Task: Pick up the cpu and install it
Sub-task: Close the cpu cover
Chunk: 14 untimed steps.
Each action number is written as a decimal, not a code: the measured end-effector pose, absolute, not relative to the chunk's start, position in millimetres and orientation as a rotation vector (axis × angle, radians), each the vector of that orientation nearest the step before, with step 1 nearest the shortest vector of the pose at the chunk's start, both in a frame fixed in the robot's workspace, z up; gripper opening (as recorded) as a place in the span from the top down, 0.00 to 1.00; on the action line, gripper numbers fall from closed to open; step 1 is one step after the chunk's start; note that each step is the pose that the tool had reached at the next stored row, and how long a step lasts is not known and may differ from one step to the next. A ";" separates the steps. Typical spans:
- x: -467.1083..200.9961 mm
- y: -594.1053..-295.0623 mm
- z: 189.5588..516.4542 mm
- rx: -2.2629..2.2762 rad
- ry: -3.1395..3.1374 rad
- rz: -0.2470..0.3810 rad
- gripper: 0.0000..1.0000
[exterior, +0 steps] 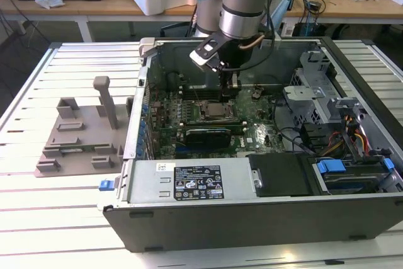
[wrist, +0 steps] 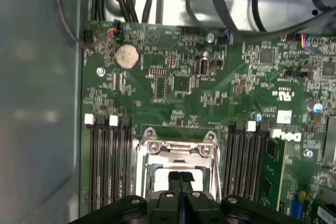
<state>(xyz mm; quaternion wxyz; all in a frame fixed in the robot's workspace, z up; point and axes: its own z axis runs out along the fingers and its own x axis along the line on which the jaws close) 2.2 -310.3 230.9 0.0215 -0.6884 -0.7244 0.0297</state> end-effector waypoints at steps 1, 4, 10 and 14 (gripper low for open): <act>-0.6 -310.3 230.5 -2.134 -2.245 0.092 0.89; -9.4 -310.3 228.6 -2.134 -2.245 0.092 0.89; -32.7 -310.3 214.2 -2.134 -2.245 0.092 0.89; -44.6 -310.3 211.1 -2.134 -2.245 0.092 0.89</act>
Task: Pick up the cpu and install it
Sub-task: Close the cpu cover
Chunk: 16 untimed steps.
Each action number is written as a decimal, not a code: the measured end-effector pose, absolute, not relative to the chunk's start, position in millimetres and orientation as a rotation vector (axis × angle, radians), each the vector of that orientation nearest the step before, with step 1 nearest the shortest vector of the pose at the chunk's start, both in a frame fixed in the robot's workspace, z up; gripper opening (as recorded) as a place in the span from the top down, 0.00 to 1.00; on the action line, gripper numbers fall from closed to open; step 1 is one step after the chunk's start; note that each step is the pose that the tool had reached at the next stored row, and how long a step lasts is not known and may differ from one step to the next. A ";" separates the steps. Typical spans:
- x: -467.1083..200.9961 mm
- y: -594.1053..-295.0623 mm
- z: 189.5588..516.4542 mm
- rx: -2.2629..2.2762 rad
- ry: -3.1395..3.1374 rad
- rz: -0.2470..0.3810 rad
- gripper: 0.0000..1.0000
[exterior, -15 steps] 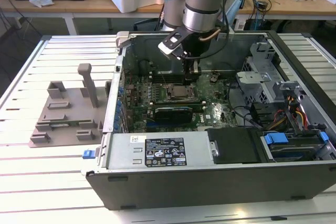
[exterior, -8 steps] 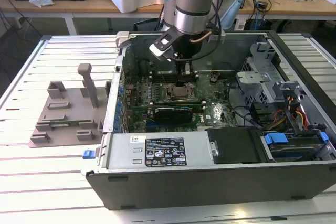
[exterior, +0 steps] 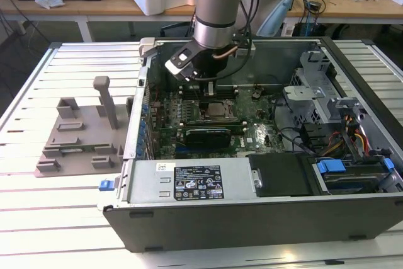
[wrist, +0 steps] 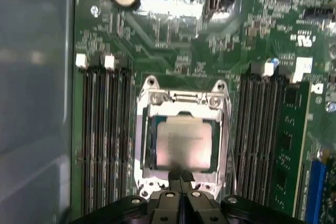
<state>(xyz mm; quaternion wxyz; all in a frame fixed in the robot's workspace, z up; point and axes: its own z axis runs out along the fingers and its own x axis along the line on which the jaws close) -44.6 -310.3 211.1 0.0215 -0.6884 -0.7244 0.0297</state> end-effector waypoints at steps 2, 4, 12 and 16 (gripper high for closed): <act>-48.4 -310.4 207.9 -2.134 -2.245 0.092 0.89; -47.6 -310.3 207.3 -2.134 -2.245 0.092 0.89; -22.1 -310.3 209.2 -2.133 -2.245 0.092 0.89; -5.3 -310.3 211.9 -2.131 -2.243 0.095 0.89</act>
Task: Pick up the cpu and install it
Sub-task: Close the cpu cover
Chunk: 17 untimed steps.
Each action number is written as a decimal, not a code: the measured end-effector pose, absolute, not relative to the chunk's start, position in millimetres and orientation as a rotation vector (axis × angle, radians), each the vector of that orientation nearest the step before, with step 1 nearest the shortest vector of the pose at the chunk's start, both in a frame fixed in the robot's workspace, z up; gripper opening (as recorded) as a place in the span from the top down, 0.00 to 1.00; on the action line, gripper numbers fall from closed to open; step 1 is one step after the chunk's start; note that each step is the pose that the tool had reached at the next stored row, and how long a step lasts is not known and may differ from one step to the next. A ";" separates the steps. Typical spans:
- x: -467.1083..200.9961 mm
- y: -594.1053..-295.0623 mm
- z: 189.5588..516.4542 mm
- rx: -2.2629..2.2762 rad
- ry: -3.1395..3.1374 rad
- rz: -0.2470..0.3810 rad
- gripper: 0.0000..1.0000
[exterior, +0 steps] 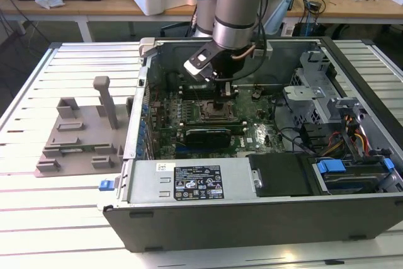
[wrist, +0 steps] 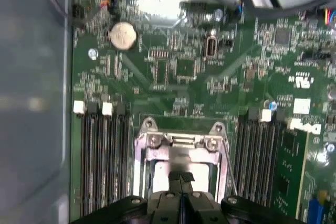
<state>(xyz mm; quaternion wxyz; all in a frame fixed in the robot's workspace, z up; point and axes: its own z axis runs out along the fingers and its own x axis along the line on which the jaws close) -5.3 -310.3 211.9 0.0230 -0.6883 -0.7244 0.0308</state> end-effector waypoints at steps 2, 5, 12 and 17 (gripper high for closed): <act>-5.1 -310.3 219.8 -2.131 -2.243 0.095 0.89; -5.1 -310.3 237.5 -2.131 -2.243 0.095 0.89; -5.1 -310.3 273.0 -2.131 -2.243 0.095 0.89; -5.1 -310.3 273.2 -2.131 -2.243 0.096 0.89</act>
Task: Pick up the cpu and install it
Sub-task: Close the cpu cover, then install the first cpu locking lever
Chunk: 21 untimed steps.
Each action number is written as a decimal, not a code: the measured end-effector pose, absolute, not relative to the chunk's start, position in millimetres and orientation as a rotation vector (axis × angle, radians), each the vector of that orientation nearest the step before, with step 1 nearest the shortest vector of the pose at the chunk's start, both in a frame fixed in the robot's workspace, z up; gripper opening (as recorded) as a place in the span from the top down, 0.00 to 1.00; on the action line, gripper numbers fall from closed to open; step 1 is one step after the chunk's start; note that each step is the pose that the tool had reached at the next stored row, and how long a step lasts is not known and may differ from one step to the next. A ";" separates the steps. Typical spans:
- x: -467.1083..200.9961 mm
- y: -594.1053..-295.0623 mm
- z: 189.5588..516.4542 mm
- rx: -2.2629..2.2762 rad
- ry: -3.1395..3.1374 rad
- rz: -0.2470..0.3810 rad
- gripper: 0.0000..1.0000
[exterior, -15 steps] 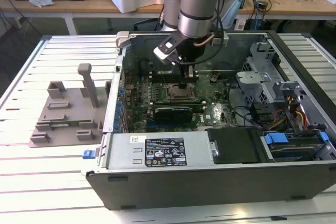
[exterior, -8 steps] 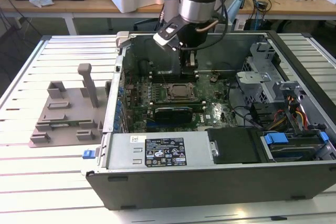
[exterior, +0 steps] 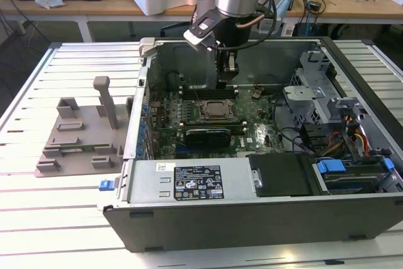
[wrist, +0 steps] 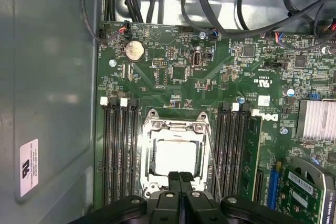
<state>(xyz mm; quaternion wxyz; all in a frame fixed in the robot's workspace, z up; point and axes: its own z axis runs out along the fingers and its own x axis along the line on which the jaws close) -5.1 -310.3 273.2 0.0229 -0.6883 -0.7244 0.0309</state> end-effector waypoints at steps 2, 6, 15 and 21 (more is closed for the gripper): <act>-5.1 -310.3 273.3 -2.131 -2.243 0.096 0.89; -5.1 -310.3 273.4 -2.131 -2.243 0.096 0.89; -5.1 -310.3 273.5 -1.959 -2.401 0.101 0.89; -5.1 -310.3 273.5 -1.788 -2.537 0.105 0.89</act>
